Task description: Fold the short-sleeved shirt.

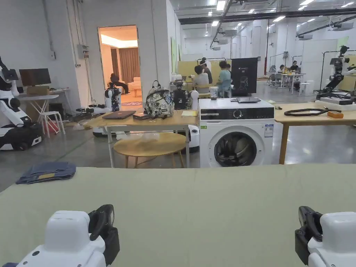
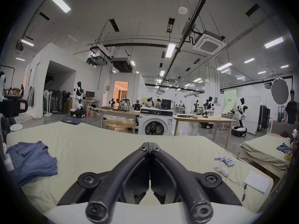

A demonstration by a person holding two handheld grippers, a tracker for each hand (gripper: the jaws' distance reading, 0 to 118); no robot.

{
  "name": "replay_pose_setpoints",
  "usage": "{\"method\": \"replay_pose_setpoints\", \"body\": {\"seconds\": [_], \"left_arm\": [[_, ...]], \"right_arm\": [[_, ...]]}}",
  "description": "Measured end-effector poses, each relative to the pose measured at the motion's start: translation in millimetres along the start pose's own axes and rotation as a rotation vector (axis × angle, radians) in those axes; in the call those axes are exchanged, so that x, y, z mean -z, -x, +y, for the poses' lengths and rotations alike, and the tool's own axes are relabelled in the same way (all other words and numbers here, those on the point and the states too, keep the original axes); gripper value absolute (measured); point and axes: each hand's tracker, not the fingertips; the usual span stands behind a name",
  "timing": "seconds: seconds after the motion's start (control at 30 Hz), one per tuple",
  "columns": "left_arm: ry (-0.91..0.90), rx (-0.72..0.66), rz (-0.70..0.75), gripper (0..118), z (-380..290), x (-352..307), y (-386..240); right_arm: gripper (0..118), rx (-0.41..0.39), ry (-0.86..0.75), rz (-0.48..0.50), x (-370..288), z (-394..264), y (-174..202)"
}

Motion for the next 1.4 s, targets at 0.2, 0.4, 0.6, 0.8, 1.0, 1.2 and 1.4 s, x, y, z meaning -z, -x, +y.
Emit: {"method": "replay_pose_setpoints", "body": {"seconds": [0.2, 0.4, 0.6, 0.8, 1.0, 1.2, 1.4], "left_arm": [[-0.006, -0.021, -0.003, 0, 2, -4, 4], [0.011, -0.019, -0.001, 0, 2, -6, 4], [0.008, -0.011, 0.006, 0, 2, -18, 2], [0.006, 0.003, -0.005, 0, 4, -18, 0], [0.012, -0.012, 0.005, 0, 2, -20, 4], [0.021, 0.011, 0.010, 0, -5, -21, 5], [0.023, -0.006, 0.023, 0, -6, -19, 5]], "right_arm": [[0, 0.000, -0.003, 0.004, -6, 0, 0], [0, 0.017, -0.001, 0.006, -10, -1, 0], [0, 0.009, 0.005, 0.003, -14, -1, -2], [0, 0.016, 0.010, 0.002, -15, -1, 2], [0, -0.001, 0.032, -0.002, -12, -6, 7], [0, 0.006, 0.027, 0.006, -12, -8, 10], [0, -0.001, 0.014, 0.030, -12, -10, 9]]}}
